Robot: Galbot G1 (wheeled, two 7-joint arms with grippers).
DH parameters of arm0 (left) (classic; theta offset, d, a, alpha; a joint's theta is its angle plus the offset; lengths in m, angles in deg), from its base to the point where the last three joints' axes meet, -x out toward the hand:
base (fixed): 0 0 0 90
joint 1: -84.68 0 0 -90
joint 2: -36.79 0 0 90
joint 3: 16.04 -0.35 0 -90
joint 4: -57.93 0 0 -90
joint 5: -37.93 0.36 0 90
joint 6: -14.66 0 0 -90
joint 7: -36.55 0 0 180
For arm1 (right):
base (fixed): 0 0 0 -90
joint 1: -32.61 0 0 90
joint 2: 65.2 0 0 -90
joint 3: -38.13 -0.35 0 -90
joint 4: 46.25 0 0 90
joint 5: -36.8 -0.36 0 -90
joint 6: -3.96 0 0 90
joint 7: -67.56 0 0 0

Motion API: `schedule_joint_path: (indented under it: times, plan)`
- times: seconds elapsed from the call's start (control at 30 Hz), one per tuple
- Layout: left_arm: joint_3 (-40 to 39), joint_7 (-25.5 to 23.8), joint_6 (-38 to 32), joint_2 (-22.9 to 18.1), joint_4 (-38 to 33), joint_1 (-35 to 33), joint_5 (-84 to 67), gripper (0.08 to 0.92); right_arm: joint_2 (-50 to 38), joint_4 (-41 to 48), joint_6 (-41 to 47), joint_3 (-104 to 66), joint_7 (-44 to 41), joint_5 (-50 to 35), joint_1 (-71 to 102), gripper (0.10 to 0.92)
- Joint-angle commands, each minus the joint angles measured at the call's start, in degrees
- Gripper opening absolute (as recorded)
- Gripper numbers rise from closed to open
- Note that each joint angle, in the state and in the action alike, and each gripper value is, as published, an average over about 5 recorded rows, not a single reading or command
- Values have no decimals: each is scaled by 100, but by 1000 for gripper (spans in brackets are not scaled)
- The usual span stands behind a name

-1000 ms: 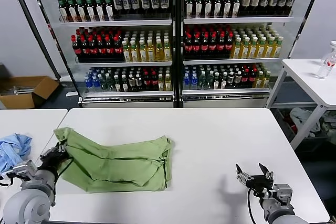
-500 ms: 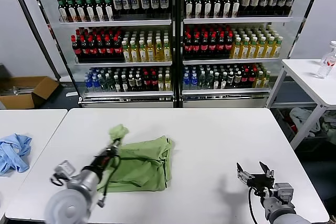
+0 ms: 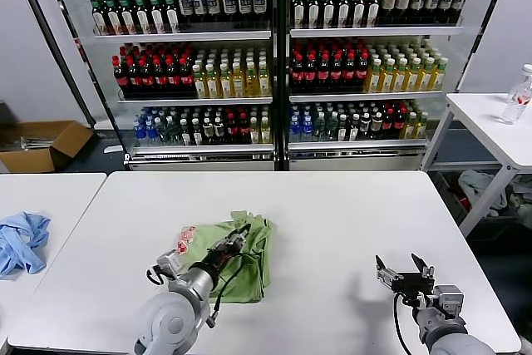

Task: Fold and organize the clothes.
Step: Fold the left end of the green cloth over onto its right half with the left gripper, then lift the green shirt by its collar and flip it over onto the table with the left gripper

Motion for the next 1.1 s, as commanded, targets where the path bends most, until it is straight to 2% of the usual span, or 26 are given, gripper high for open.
schedule_joint_path:
  times: [0.03,0.13,0.3,0.5,0.67,0.93,1.1]
  plan:
    - [170,-224,-98,40,-683,-258,-47,427,9,48,2,16,-3,0,-33,823]
    - [753,-135,-254,244,-586,-573,423,513,20,58,-2,34,-10,4,-43,823]
    - [1630,183,-625,601,225,-851,1640,661,36,62,-10,66,-22,15,-64,823]
    - [1843,356,-627,788,893,-989,2163,804,69,52,-16,109,-26,48,-67,823]
    - [1669,265,-545,623,956,-1062,2089,822,82,9,-15,100,-24,62,-36,823]
    - [1332,-130,-427,313,488,-1182,1432,823,73,-96,-15,-3,-27,59,80,822]
    - [1254,-202,-478,153,336,-1104,1062,823,99,-155,-15,-37,-23,67,147,823]
